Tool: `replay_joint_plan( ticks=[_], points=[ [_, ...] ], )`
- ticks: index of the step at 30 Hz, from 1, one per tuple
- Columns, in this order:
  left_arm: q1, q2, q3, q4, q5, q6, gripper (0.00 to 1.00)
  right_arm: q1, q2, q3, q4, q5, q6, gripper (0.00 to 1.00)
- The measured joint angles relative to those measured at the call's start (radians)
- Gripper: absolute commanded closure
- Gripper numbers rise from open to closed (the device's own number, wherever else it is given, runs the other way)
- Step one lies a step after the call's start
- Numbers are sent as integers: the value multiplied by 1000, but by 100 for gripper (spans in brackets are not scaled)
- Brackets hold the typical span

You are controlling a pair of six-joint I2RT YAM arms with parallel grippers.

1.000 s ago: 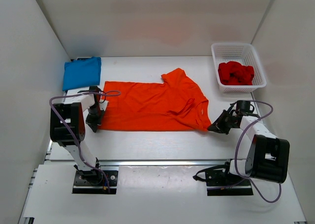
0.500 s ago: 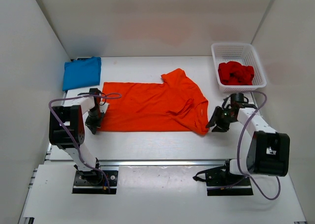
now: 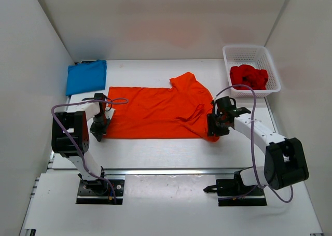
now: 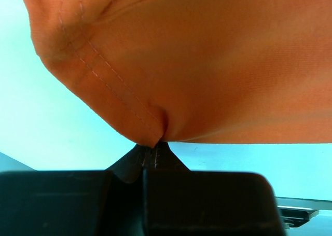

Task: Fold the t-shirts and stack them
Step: Fold the flattened tshirt in 1/3 of the way

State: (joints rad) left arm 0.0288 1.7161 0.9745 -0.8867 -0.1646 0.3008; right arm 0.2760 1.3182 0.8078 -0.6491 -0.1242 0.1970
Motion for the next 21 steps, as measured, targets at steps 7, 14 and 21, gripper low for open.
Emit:
replay_joint_plan(
  ticks=[7, 14, 21],
  points=[
    [-5, 0, 0, 0, 0, -10, 100, 41, 44, -10, 18, 5, -3, 70],
    [-5, 0, 0, 0, 0, -10, 100, 14, 44, -79, 70, 4, 9, 100],
    [-5, 0, 0, 0, 0, -2, 100, -77, 11, -80, 89, 10, 4, 100]
  ],
)
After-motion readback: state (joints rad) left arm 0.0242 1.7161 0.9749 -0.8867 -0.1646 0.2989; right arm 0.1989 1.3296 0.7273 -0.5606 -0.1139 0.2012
